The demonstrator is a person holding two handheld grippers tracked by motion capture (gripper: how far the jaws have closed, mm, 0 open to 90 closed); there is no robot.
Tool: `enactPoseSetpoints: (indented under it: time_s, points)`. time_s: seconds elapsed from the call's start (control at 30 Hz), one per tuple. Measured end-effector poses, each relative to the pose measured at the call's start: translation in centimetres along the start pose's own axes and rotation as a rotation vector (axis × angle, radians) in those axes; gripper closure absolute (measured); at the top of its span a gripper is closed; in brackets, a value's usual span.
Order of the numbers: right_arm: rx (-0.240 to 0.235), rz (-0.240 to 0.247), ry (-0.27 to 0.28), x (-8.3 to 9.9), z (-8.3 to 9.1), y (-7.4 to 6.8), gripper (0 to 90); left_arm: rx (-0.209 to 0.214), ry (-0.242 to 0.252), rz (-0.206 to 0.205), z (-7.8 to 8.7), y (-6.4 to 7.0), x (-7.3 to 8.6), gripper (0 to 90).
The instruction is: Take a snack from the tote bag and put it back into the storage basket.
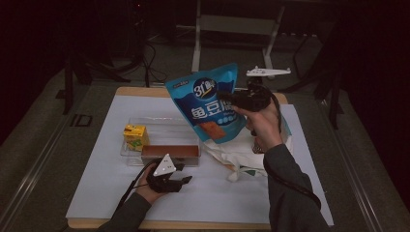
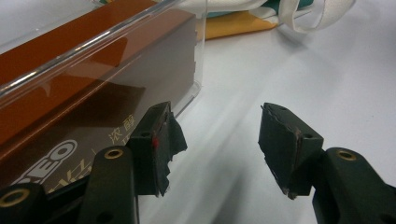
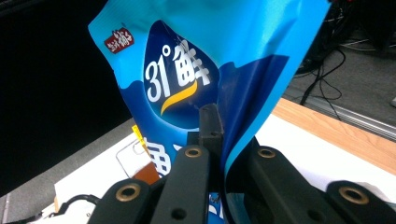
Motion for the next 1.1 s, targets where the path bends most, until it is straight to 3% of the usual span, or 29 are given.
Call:
enactPoseSetpoints:
  time_s: [0.3, 1.1]
  points:
    - [-0.015, -0.003, 0.008, -1.0, -1.1, -0.7, 89.4, -0.001, -0.002, -0.003, 0.0, 0.0, 0.0, 44.7]
    - [-0.066, -0.011, 0.026, -2.6, -6.4, -3.5, 89.4, 0.001, -0.004, -0.006, 0.0, 0.0, 0.0, 44.7]
Point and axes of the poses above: each handheld gripper's, and its own axes: z roughly backward along the jaws, x roughly out of its underside, y roughly to its right, the point moved 6 cm from there along -z, roughly forward along the jaws, and after that the axes turned 13 degrees about z, right-handed, at the moved point
